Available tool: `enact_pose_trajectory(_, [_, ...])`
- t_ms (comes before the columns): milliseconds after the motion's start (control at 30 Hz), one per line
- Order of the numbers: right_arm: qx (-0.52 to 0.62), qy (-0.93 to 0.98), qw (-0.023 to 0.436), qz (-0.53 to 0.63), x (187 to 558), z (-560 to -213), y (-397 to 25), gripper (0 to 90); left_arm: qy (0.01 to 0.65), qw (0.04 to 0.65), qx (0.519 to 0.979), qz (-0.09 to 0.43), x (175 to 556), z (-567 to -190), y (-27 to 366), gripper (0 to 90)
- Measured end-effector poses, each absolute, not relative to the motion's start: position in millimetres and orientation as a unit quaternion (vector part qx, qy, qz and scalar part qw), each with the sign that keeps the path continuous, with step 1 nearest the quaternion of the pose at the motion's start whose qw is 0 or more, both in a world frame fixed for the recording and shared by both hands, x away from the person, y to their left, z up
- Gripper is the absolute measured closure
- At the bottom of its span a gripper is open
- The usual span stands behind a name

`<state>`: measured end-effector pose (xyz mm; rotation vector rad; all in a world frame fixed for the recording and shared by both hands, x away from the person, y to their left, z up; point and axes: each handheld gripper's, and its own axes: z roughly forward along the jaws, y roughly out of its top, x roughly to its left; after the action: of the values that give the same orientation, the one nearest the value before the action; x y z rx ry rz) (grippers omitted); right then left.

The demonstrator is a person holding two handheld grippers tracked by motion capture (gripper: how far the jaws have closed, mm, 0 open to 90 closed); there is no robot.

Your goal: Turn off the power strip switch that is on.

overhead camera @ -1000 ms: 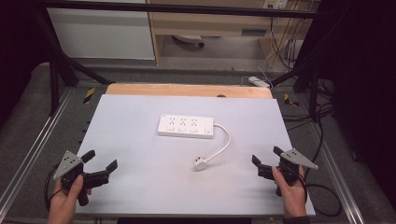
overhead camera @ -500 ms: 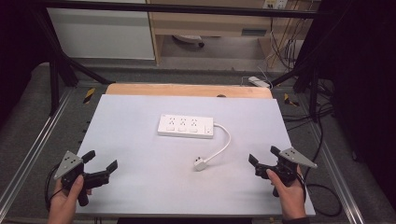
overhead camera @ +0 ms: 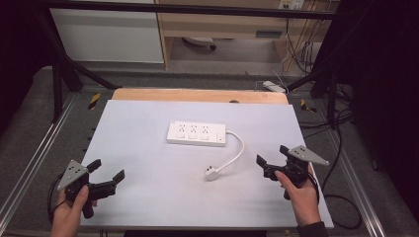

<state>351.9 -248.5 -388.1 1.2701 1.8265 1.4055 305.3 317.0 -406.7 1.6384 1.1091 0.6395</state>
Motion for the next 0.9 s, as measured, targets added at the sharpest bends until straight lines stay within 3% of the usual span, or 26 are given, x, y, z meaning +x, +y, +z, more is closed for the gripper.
enact_pose_trajectory(900, [0.434, 0.692, 0.256, 0.517, 385.3, -349.7, -210.5, 4.0, 0.459, 0.503, 0.684, 0.263, 306.0, -407.8, 316.0, 4.1])
